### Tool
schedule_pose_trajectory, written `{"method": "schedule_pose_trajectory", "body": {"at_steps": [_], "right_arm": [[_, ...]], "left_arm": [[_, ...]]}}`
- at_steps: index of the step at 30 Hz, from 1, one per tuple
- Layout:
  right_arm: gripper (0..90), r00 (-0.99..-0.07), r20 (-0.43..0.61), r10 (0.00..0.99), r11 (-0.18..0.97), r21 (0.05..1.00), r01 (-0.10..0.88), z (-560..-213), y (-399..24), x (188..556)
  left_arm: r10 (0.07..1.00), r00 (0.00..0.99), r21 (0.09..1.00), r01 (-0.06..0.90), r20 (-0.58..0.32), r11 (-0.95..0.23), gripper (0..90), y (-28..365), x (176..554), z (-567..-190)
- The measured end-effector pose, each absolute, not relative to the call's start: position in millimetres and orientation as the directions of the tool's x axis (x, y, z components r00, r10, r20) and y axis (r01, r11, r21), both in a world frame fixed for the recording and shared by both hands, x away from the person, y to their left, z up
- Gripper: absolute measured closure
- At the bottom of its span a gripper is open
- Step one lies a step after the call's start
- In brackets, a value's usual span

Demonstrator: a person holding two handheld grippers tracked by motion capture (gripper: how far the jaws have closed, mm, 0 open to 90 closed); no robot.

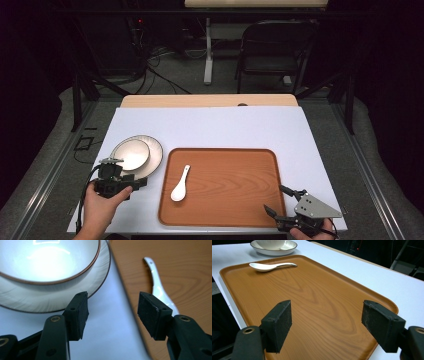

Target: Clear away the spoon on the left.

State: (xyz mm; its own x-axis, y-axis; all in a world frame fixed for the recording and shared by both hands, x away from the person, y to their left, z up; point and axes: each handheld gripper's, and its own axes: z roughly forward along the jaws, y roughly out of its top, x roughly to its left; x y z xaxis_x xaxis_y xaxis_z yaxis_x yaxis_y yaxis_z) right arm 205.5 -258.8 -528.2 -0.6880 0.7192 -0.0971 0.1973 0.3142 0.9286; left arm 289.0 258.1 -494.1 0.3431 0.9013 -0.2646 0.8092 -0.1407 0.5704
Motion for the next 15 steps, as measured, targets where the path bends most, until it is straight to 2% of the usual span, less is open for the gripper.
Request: {"method": "schedule_pose_trajectory", "body": {"at_steps": [10, 15], "right_arm": [[23.9, -0.688, -0.100, 0.719, 0.316, 0.928, 0.196, -528, -259, 206], [23.9, -0.688, -0.100, 0.719, 0.316, 0.928, 0.195, -528, -259, 206]], "left_arm": [[0.907, 0.383, 0.615, 0.762, -0.177, -0.202, 46.0, 255, 274, -511], [0.905, 0.379, 0.629, 0.755, -0.190, -0.184, 46.6, 255, 268, -519]]}}
